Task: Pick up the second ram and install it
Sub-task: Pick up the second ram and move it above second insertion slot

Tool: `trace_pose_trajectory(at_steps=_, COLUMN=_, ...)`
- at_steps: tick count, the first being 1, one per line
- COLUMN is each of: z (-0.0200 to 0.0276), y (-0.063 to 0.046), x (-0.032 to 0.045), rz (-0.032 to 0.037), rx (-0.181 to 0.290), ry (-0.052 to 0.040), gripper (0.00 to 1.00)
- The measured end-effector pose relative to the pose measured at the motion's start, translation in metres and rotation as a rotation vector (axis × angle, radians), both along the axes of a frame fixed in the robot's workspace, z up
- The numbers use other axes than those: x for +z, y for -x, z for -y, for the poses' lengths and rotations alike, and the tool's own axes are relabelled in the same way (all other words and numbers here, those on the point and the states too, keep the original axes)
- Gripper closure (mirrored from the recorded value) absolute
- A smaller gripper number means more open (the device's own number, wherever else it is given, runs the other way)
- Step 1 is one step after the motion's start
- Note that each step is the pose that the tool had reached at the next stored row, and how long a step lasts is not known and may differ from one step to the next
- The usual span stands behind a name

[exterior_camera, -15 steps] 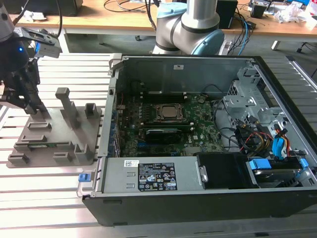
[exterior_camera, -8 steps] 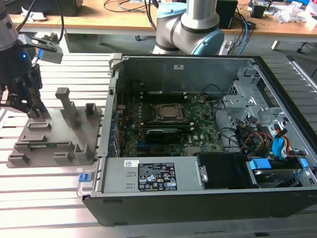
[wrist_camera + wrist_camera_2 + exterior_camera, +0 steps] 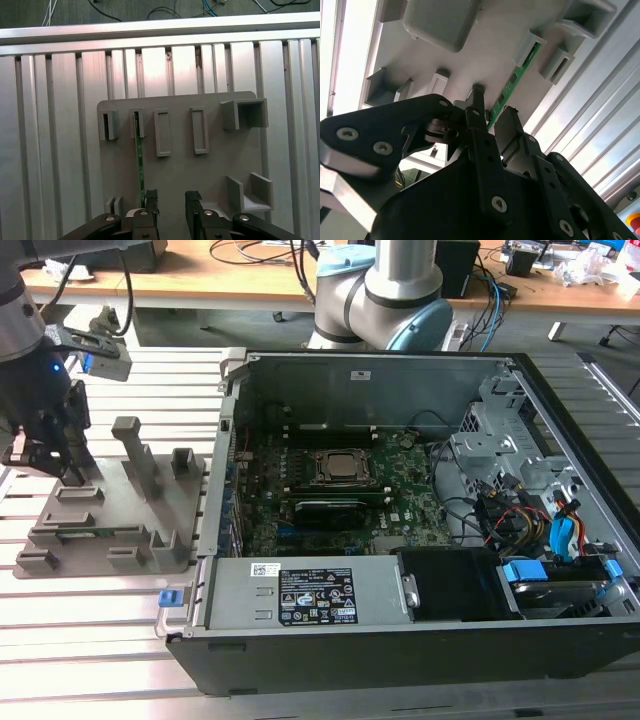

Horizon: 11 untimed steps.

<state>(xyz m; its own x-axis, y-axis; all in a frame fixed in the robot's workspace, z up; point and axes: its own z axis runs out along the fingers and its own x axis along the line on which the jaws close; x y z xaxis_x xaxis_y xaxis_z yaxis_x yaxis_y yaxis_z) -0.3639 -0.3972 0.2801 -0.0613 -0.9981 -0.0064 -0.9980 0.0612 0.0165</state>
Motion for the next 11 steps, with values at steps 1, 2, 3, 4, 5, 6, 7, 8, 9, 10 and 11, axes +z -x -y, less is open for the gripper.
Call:
trace_pose_trajectory(at_steps=1, z=0.0000, y=0.000, x=-0.0008, rz=0.0000, rx=0.000, ry=0.0000, gripper=0.64)
trace_pose_trajectory(at_steps=2, z=0.0000, y=0.000, x=-0.0028, rz=0.0000, rx=0.000, ry=0.0000, gripper=0.64)
trace_pose_trajectory(at_steps=3, z=0.0000, y=0.000, x=-0.0041, rz=0.0000, rx=0.000, ry=0.0000, gripper=0.64)
trace_pose_trajectory(at_steps=4, z=0.0000, y=0.000, x=-0.0058, rz=0.0000, rx=0.000, ry=0.0000, gripper=0.64)
trace_pose_trajectory(at_steps=5, z=0.0000, y=0.000, x=-0.0066, rz=0.0000, rx=0.000, ry=0.0000, gripper=0.64)
trace_pose_trajectory(at_steps=6, z=0.0000, y=0.000, x=-0.0073, rz=0.0000, rx=0.000, ry=0.0000, gripper=0.64)
trace_pose_trajectory(at_steps=7, z=0.0000, y=0.000, x=-0.0089, rz=0.0000, rx=0.000, ry=0.0001, gripper=0.64)
trace_pose_trajectory(at_steps=8, z=0.0000, y=0.000, x=-0.0105, rz=0.0000, rx=0.000, ry=0.0000, gripper=0.64)
trace_pose_trajectory(at_steps=9, z=0.0000, y=0.000, x=-0.0121, rz=-0.0001, rx=0.000, ry=0.0001, gripper=0.64)
trace_pose_trajectory(at_steps=10, z=0.0000, y=0.000, x=-0.0142, rz=-0.0001, rx=0.000, ry=0.0000, gripper=0.64)
trace_pose_trajectory(at_steps=11, z=0.0000, y=0.000, x=-0.0152, rz=0.0000, rx=0.000, ry=0.0000, gripper=0.64)
